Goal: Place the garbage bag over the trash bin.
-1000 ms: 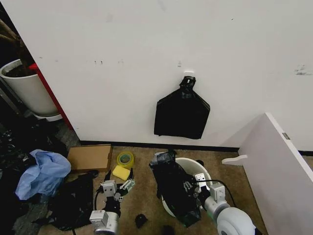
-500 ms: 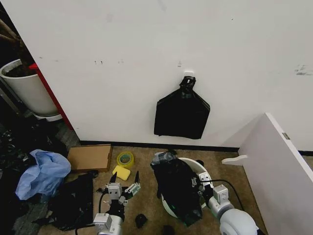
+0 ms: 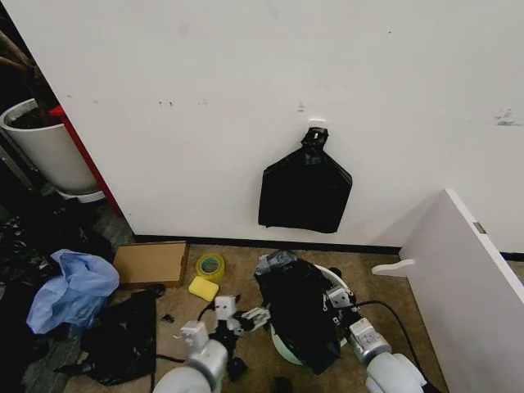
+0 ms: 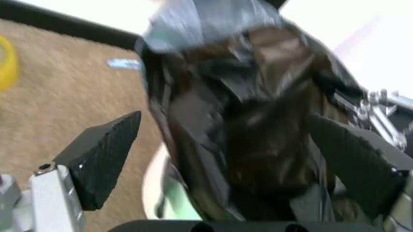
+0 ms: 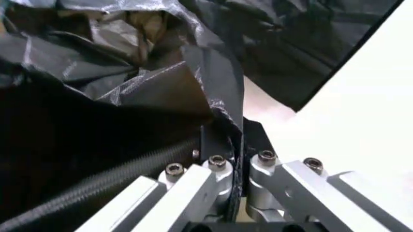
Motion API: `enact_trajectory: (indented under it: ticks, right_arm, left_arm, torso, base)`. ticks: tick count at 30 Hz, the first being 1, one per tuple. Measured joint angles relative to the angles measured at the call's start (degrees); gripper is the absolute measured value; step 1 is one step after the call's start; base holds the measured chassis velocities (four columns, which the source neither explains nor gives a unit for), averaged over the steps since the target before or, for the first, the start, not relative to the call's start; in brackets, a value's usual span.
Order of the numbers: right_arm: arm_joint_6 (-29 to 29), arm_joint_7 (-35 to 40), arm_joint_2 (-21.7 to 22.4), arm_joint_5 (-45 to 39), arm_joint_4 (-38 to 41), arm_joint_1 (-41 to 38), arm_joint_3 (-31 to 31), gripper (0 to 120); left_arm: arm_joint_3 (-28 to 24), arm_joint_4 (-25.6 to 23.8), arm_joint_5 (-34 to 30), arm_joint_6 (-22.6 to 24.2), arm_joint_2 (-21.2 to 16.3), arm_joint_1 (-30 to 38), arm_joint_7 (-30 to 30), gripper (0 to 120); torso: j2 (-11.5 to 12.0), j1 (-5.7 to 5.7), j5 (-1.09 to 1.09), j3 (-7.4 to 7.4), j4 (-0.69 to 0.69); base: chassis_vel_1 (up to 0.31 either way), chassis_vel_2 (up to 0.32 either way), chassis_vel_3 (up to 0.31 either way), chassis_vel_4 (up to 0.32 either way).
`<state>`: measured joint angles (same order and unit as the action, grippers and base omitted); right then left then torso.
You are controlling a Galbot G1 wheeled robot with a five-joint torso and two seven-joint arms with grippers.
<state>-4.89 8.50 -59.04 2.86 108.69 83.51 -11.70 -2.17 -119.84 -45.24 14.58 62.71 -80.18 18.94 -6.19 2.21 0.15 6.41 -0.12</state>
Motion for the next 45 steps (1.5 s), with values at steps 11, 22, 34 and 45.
enact_trajectory:
  ticks: [11,22,34,45]
  right_arm:
    - [0.46,0.09,0.05,0.79,0.22,0.58,-0.62,0]
    - [1.33,-0.03,-0.01,1.32,0.68,0.94,-0.37,0]
    - [5.10,-0.48,0.00,2.04,1.31,1.84,-0.35,0]
    - [8.84,-0.14,0.43,-3.82,3.21,2.59,0.82,0]
  left_arm:
    - [-5.80,5.54,5.30,4.01,3.74,4.65,5.63,100]
    - [-9.17,12.31,8.62,5.02,8.96,6.52,9.45,94]
    - [-9.07,13.92,8.27,4.75,10.52,6.73,10.91,60]
    - [-2.64,9.51,4.54,5.75,6.96,4.13,9.28,20]
  torso:
    - [0.00,0.00,0.01,0.00,0.01]
    - [0.00,0.00,0.01,0.00,0.02]
    - [0.00,0.00,0.00,-0.01,0.01]
    - [0.00,0.00,-0.01,0.00,0.00]
  base:
    - [0.000,0.000,0.000,0.000]
    - [0.000,0.000,0.000,0.000]
    - [0.000,0.000,0.000,0.000]
    - [0.000,0.000,0.000,0.000]
